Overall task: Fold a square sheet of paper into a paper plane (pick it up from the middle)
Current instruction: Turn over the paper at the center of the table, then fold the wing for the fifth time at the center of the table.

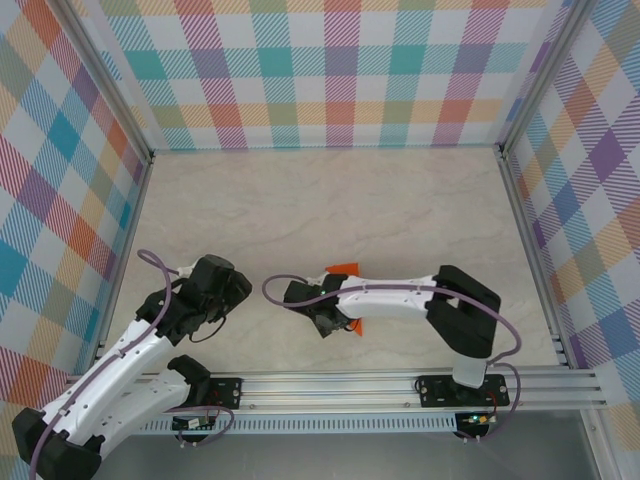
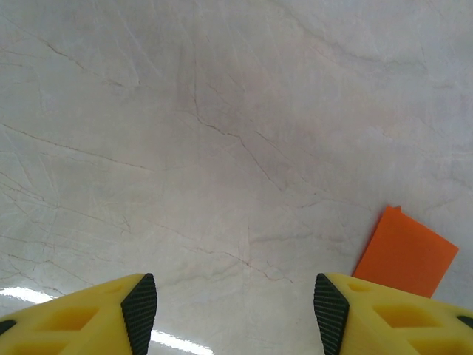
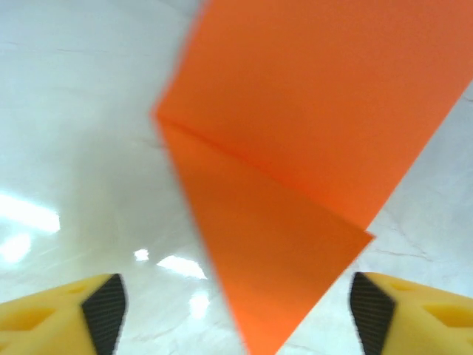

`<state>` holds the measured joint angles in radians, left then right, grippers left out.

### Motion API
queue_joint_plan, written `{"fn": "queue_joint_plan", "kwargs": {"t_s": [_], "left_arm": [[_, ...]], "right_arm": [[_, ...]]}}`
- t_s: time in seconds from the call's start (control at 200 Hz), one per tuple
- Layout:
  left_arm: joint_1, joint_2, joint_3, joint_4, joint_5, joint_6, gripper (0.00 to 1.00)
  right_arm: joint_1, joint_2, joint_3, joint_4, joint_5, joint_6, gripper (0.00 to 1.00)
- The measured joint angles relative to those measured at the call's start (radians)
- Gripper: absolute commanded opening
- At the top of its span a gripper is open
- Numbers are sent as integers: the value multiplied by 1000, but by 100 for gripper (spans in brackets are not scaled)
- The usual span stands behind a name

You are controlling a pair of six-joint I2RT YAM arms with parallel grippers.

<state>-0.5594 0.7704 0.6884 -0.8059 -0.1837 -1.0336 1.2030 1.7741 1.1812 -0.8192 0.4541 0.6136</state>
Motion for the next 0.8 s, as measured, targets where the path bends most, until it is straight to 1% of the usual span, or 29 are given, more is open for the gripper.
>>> {"fn": "queue_joint_plan", "kwargs": {"t_s": [0.055, 0.12, 0.215, 0.27, 0.3, 0.34, 0.41, 0.485, 0.515, 0.58, 0.63, 0.725, 0.8], "left_arm": [[0, 18, 0, 10, 15, 6, 63], [0, 41, 0, 31, 40, 17, 64], [0, 84, 0, 66, 86, 41, 64], [0, 115, 0, 88, 117, 58, 64], [0, 134, 0, 104, 137, 64, 64], [1, 158, 0, 122, 161, 73, 64], [1, 206, 0, 166, 217, 86, 63], [1, 255, 0, 221, 278, 93, 62], [1, 275, 0, 244, 301, 96, 61], [-2, 316, 0, 285, 340, 100, 60], [-7, 344, 0, 311, 363, 104, 60], [-20, 382, 0, 343, 389, 108, 60], [-38, 407, 0, 363, 403, 107, 60]], "right_arm": [[2, -63, -29, 46, -43, -1, 89], [2, -140, -67, 97, -82, 2, 93], [-5, -259, -135, 171, -132, 18, 93], [-30, -328, -179, 212, -172, 31, 91], [-54, -364, -207, 240, -200, 38, 87], [-97, -411, -248, 280, -247, 55, 79], [-177, -464, -308, 329, -311, 82, 56], [-286, -481, -362, 374, -403, 127, 36], [-326, -478, -381, 393, -446, 139, 29], [-393, -463, -410, 420, -512, 159, 22], [-413, -450, -419, 430, -555, 162, 18], [-415, -420, -418, 451, -622, 165, 16], [-417, -394, -418, 460, -650, 164, 15]]}}
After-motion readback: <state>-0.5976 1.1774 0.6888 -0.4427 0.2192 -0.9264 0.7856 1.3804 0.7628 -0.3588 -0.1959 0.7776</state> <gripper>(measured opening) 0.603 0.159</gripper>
